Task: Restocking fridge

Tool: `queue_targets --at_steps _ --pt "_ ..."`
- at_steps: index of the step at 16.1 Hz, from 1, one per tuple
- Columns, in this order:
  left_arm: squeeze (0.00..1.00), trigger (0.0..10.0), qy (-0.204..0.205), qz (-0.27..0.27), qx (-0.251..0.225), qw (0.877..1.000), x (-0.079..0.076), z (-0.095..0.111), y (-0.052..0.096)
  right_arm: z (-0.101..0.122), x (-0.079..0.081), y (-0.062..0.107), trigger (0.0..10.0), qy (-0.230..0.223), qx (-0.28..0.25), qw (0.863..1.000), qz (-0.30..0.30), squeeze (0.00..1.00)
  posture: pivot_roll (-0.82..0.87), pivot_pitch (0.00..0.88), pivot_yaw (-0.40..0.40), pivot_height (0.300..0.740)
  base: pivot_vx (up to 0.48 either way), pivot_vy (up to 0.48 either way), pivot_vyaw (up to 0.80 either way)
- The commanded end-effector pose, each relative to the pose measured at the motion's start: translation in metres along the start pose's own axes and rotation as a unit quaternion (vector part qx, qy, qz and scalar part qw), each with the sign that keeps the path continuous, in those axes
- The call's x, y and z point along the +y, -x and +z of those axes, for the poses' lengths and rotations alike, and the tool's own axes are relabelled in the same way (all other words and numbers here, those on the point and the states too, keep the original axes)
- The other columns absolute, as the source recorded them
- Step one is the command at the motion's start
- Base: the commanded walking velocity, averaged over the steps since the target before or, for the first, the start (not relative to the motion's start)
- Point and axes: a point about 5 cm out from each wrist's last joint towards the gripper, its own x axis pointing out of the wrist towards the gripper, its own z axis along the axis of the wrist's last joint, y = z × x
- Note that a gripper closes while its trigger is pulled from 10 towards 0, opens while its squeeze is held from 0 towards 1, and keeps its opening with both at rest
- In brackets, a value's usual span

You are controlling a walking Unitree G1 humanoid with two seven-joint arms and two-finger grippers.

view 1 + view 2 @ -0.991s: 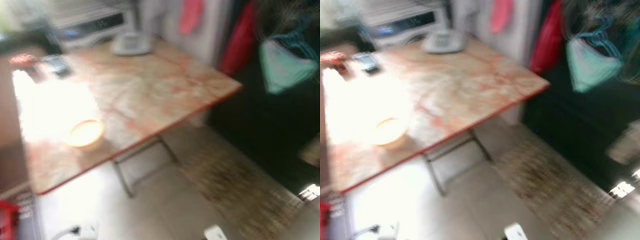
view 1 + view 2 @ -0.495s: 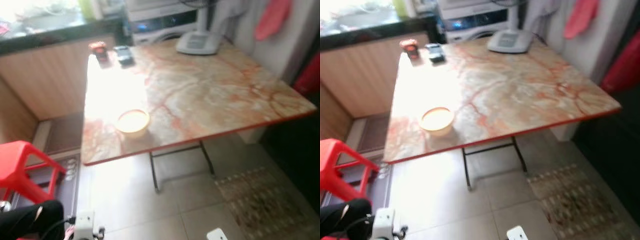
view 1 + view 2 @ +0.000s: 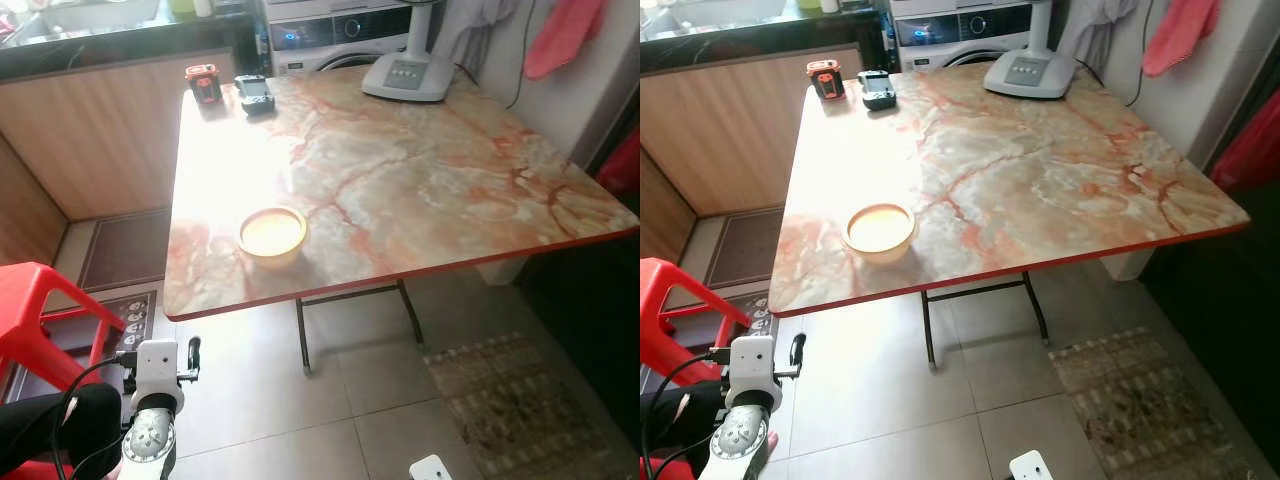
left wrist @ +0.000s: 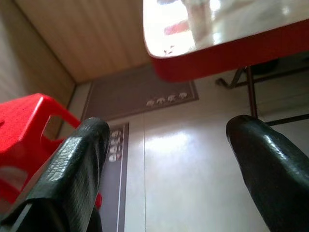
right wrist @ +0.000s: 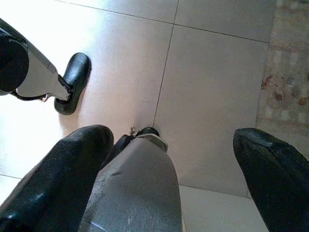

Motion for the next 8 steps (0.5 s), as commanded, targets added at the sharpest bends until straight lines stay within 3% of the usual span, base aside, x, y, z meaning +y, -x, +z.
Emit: queue_targets --at_steps 1,4,6,7,8 --pt "0.0 10.0 -0.012 -0.014 -0.015 1.0 -0.003 0.0 0.006 -0.021 0.005 0.003 10.0 0.001 0.04 0.999 0.011 0.0 0.04 0.075 0.06 0.74 0.0 0.0 0.0" --pt "0.0 10.0 -0.008 -0.015 -0.017 1.0 -0.001 -0.006 0.017 -0.021 0.005 0.003 10.0 0.002 0.041 0.999 0.013 0.0 0.04 0.073 0.064 0.74 0.0 0.0 0.0" --pt "0.0 10.0 -0.021 -0.022 -0.051 0.998 0.001 0.001 0.025 -0.021 0.005 0.003 10.0 0.001 0.04 0.999 0.011 0.0 0.04 0.072 0.062 0.74 0.0 0.0 0.0" --pt "0.0 10.0 -0.028 -0.025 -0.071 0.997 0.0 0.007 0.024 -0.021 0.004 0.003 10.0 0.002 0.04 0.999 0.011 0.0 0.05 0.071 0.058 0.74 0.0 0.0 0.0" --pt "0.0 10.0 -0.035 -0.024 -0.129 0.991 -0.003 0.034 0.016 -0.021 0.004 0.003 10.0 0.003 0.04 0.999 0.011 0.0 0.05 0.072 0.048 0.74 0.0 0.0 0.0"
